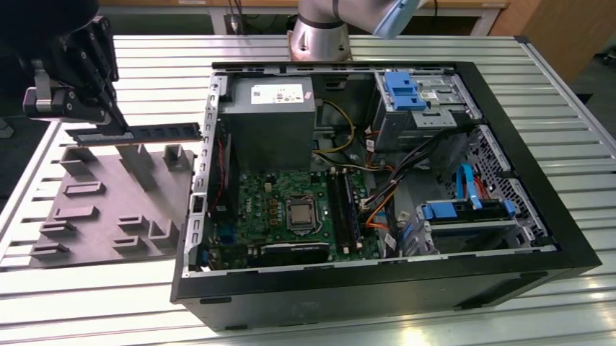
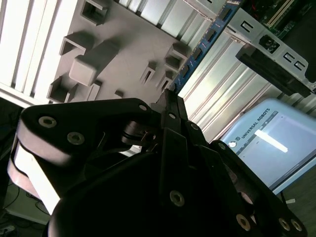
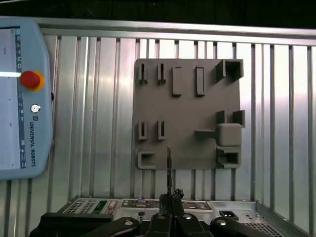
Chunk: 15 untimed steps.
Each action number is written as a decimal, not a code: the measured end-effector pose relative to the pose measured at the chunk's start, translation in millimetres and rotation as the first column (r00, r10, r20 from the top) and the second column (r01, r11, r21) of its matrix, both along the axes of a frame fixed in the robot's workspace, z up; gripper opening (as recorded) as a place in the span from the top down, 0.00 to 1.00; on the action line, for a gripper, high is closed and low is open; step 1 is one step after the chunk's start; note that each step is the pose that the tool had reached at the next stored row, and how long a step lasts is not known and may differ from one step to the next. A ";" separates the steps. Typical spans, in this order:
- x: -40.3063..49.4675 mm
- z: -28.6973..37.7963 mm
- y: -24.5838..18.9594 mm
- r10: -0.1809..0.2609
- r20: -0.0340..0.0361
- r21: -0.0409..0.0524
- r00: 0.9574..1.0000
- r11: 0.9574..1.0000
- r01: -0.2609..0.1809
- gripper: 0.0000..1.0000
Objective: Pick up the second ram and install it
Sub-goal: 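Pick up the second ram and move it above second insertion slot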
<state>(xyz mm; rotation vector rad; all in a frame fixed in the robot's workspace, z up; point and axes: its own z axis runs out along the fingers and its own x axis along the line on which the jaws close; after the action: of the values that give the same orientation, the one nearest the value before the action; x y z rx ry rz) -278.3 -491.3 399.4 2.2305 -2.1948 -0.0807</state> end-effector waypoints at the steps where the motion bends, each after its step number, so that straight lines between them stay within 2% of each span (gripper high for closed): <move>1: 0.6 0.0 0.0 0.000 0.000 0.000 1.000 1.000 0.000 0.88; 15: 10.2 0.0 0.0 0.000 0.000 0.000 1.000 1.000 0.000 0.88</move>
<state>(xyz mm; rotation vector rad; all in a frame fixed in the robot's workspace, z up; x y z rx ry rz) -268.1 -491.3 399.4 2.2304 -2.1947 -0.0807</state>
